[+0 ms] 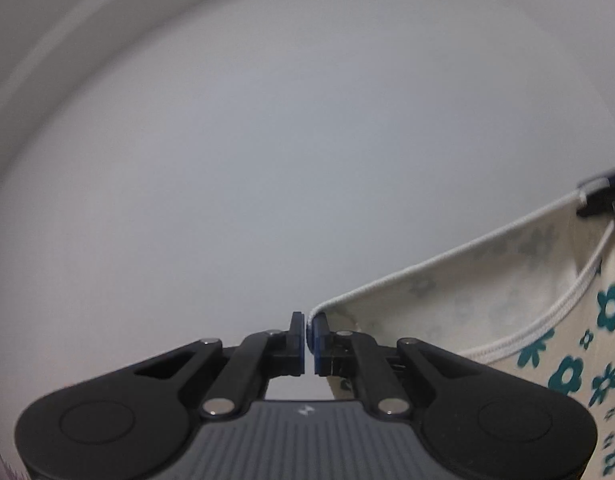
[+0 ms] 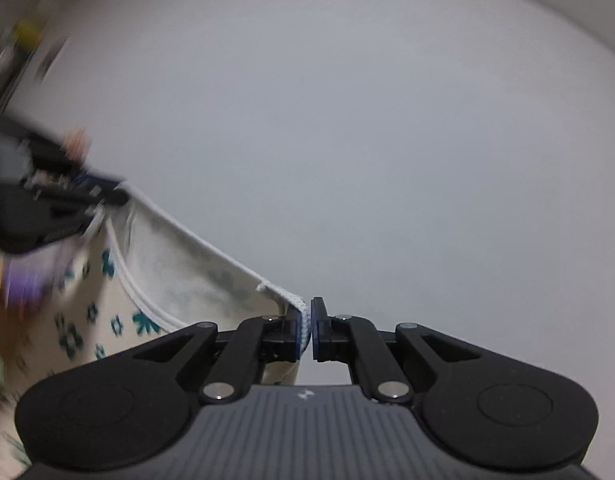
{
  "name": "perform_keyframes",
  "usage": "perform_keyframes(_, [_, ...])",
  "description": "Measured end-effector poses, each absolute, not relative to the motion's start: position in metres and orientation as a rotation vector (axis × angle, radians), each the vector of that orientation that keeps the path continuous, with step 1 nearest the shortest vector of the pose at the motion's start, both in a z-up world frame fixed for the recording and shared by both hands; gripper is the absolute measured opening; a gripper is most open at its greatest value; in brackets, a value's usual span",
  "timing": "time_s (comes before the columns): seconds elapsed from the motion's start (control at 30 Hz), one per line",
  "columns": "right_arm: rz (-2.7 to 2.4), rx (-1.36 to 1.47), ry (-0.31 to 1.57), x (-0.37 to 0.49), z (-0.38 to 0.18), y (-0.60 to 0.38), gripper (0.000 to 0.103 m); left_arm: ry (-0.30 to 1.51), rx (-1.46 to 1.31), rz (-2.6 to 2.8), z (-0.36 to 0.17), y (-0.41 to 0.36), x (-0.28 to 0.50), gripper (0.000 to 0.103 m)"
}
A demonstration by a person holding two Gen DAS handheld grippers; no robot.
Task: Fold clothes
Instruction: 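Lower the held shirt onto the table with both grippers and release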
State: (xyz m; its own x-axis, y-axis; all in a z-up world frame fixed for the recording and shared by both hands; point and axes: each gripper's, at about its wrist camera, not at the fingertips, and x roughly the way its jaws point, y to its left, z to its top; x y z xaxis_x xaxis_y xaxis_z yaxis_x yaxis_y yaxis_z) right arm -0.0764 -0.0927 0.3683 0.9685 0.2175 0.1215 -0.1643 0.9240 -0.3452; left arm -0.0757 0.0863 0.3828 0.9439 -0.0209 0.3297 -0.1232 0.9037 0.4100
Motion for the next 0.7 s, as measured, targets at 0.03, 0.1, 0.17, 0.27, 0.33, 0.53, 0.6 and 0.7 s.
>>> perform_keyframes(0.03, [0.199, -0.306, -0.202, -0.086, 0.376, -0.097, 0.004, -0.37, 0.44, 0.061, 0.39, 0.09, -0.081, 0.006])
perform_keyframes(0.1, [0.204, -0.268, -0.277, -0.107, 0.385, -0.104, 0.004, -0.445, 0.461, 0.083, 0.398, 0.093, -0.098, 0.008])
perform_keyframes(0.17, [0.206, -0.295, -0.316, -0.131, 0.374, -0.11, 0.004, -0.493, 0.525, 0.11, 0.379, 0.089, -0.128, 0.011])
perform_keyframes(0.27, [0.227, -0.346, -0.284, -0.156, 0.339, -0.118, 0.005, -0.394, 0.517, 0.065, 0.329, 0.091, -0.157, 0.011])
perform_keyframes(0.33, [0.256, -0.367, -0.209, -0.163, 0.303, -0.124, 0.006, -0.228, 0.461, 0.018, 0.273, 0.095, -0.164, 0.012])
perform_keyframes(0.53, [0.469, -0.344, 0.324, -0.162, 0.143, -0.144, 0.054, 0.302, 0.237, -0.11, 0.137, 0.107, -0.151, 0.04])
perform_keyframes(0.6, [0.539, -0.33, 0.509, -0.161, 0.089, -0.15, 0.053, 0.365, 0.173, -0.121, 0.126, 0.11, -0.145, 0.04])
perform_keyframes(0.7, [0.607, -0.286, 0.71, -0.154, 0.028, -0.159, 0.065, 0.459, 0.076, -0.137, 0.108, 0.113, -0.136, 0.058])
